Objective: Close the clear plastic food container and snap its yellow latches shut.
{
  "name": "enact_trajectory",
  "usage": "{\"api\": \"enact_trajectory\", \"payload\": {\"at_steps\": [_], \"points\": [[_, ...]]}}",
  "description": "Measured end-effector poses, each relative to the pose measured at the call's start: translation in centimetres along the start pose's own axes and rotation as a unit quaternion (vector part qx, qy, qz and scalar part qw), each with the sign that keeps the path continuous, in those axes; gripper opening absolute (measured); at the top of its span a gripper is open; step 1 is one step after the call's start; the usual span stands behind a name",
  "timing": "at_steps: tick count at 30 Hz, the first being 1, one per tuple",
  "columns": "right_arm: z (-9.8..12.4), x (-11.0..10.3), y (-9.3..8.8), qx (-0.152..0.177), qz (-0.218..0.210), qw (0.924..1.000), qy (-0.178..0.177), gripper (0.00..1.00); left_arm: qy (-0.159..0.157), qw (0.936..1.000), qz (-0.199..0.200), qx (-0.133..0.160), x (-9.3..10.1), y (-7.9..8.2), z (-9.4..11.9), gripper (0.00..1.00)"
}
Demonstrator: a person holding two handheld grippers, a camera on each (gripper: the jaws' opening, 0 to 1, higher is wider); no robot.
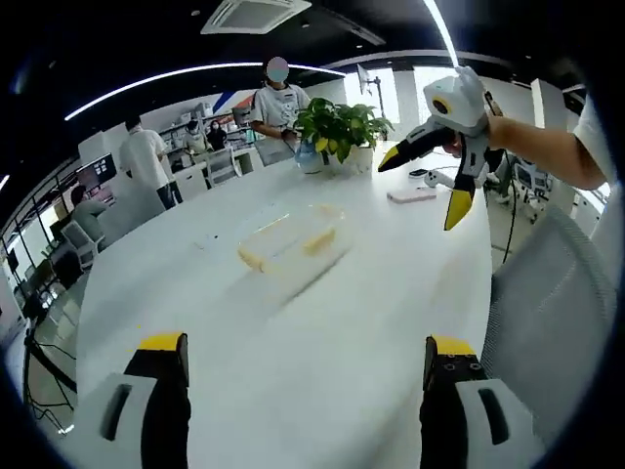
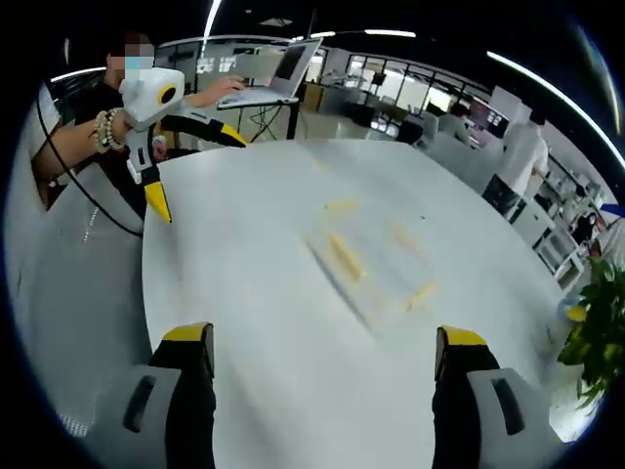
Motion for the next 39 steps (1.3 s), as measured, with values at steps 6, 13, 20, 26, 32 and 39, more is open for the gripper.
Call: {"api": "enact_trajectory", "payload": {"at_steps": [6,13,20,26,32,39], "points": [[0.2,-1.6,0.1,0.046,-0.036,0.9979,-0.029,0.91,0.021,0.9996,0.018,0.006,0.6,-1.9,1.4,0.98],[0.4,-2.6,-0.6,0.070,-0.067,0.9930,-0.067,0.88,0.026,0.9995,0.020,0.001,1.1,-2.3,1.9,0.95],[0.8,-3.0,-1.4,0.089,-0.102,0.9853,-0.104,0.84,0.042,0.9981,0.037,0.027,0.6,-1.8,2.0,0.95],[0.3,-3.3,-2.1,0.081,-0.125,0.9826,-0.111,0.92,0.030,0.9988,0.031,0.022,1.4,-2.2,1.4,0.99],[0.6,-1.8,-3.0,0.072,-0.115,0.9798,-0.147,0.90,0.028,0.9987,0.038,0.020,1.3,-2.6,1.2,0.99],[0.8,-0.7,-4.0,0.069,-0.137,0.9745,-0.164,0.88,0.038,0.9981,0.047,0.016,0.7,-3.1,0.9,0.99]]}}
Point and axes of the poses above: the point that each gripper's makers call its tool centre point, and the gripper's own axes: z roughly backward along the fingers, x roughly to its right, y roughly out of its top, the point moved 1 cm from there along z, roughly backward along the fingers, and after that the axes turned 5 degrees about x, right-handed, at the moved point
